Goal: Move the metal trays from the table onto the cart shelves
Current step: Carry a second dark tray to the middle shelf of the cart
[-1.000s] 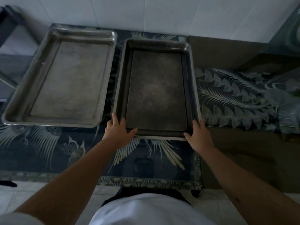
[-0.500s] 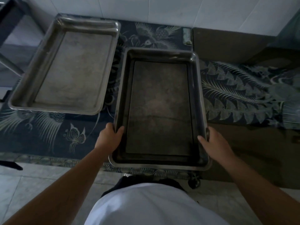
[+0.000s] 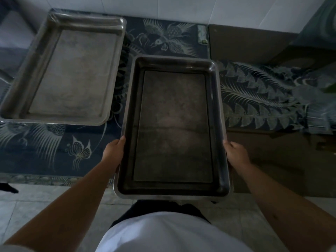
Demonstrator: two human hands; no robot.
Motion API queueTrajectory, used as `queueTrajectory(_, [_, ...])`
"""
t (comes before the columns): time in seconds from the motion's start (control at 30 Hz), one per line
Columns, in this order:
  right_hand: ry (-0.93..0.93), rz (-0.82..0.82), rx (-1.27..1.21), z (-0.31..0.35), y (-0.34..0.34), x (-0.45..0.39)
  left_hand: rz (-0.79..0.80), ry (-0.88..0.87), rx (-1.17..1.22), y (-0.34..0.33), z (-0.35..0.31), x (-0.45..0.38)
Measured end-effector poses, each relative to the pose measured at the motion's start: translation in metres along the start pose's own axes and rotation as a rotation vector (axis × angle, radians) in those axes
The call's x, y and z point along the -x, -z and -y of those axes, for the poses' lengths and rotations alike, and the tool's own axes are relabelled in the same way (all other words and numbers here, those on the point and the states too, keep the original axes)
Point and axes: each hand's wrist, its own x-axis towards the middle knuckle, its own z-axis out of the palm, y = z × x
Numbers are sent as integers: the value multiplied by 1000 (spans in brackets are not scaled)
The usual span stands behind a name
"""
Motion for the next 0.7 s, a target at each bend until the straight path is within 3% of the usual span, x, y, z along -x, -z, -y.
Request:
queueTrajectory(0.1, [-66,41,-140,-14,-4,13,-20,25,61,-1,10,12])
queueTrajectory(0.27, [-91,-51,-273,-8,0,26,-70,-5,88,2,5,30])
queueTrajectory(0.5, [54,-60,-288,27,36,37,-81,-30,259,19,3,71])
queueTrajectory(0.7, [274,-35,-305,84,36,40,-267,-119,293,61,11,107])
